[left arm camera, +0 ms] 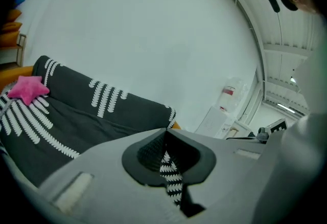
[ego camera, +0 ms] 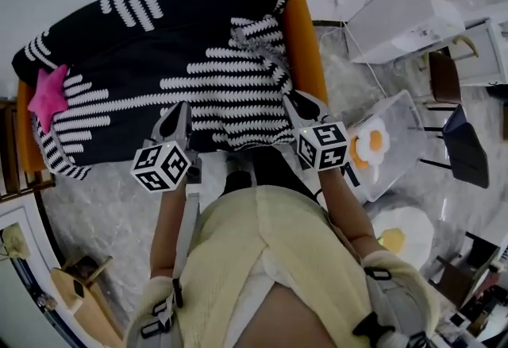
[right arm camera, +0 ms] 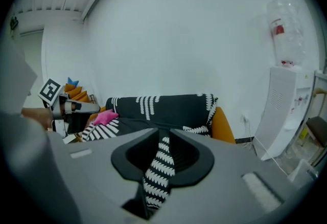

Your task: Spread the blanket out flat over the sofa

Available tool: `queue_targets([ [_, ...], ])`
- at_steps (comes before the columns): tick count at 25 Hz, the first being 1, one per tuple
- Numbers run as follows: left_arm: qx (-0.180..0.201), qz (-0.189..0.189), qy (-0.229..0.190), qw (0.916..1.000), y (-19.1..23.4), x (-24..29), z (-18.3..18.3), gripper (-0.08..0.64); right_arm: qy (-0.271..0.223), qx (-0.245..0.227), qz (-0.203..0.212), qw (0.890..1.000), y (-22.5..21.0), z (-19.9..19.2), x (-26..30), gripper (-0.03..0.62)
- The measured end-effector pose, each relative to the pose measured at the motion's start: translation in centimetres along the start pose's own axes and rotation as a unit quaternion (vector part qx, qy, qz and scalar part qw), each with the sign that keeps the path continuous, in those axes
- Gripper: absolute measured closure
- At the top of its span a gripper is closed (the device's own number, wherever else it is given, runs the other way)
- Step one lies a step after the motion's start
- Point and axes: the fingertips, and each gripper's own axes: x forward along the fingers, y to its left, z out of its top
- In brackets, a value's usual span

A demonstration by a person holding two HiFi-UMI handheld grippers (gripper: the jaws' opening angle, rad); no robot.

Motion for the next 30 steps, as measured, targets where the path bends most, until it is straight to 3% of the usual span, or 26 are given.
queue_targets([
  [3,0.015,0.0,-0.004,0.9999,-0.3,-0.3,0.7,0.558,-0.013,-0.01,0.0,1.0,0.6,0.8,-0.3,0.588],
  [10,0.018,0.003,-0.009,0.9998,-0.3,-1.0,1.2,0.558,-0.001,-0.016,-0.014,1.0,1.1,1.5,-0.7,0.589],
  [30,0.03,-0.013,-0.018,0.9993,-1.5,-1.0,2.8,0.558,-0.026,-0.011,-0.019,0.999,1.8,4.0,-1.1,0.589],
])
